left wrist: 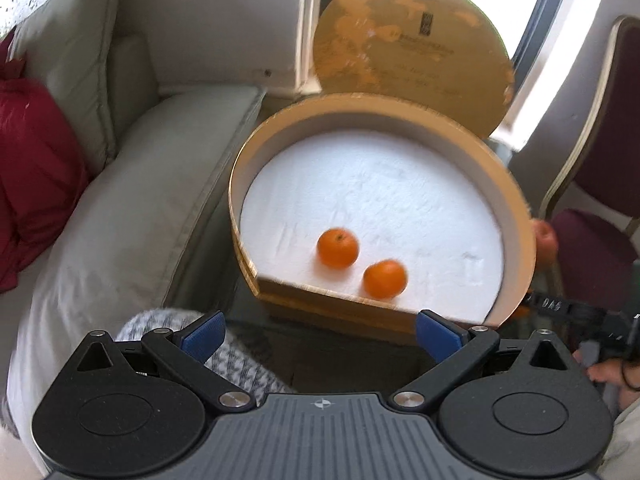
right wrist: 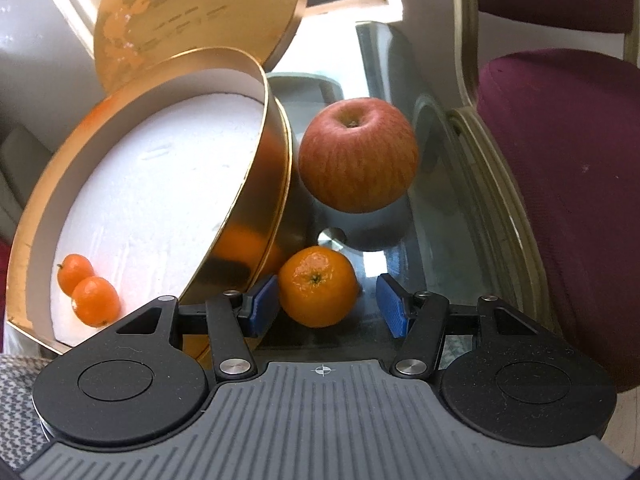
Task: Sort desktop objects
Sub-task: 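Return the right tool to the table and grasp the last mandarin, then carry the last mandarin into the box beside the others and release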
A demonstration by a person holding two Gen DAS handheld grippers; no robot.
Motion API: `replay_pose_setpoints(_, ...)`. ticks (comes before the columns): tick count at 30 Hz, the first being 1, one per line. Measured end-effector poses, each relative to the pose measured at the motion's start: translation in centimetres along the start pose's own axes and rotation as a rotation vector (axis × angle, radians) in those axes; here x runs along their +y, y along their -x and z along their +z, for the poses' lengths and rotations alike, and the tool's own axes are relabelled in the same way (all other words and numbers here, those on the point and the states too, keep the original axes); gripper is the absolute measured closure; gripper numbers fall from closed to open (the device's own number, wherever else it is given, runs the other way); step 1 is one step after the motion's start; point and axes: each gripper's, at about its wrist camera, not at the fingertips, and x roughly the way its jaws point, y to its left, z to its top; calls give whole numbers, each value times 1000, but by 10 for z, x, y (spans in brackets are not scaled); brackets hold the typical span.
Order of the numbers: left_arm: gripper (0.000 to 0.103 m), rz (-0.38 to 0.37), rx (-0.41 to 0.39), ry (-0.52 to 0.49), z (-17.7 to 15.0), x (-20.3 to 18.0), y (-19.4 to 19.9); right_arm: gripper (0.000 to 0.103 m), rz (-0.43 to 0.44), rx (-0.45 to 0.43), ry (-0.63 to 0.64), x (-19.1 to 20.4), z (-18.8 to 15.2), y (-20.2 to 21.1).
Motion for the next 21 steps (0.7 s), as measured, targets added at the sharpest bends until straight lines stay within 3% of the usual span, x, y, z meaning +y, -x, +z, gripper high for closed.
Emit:
replay_pose_setpoints(9, 2, 19, 75, -17, -14, -5, -14, 45, 9, -4, 67, 2, -1, -1)
replay_pose_setpoints(11, 2, 15, 86, -14, -17, -5, -14, 52, 28, -3, 68, 0, -1, -2)
replay_pose_setpoints(21, 2, 25, 105, -8, -26, -4, -13, 58, 48, -15, 69, -4, -7, -1)
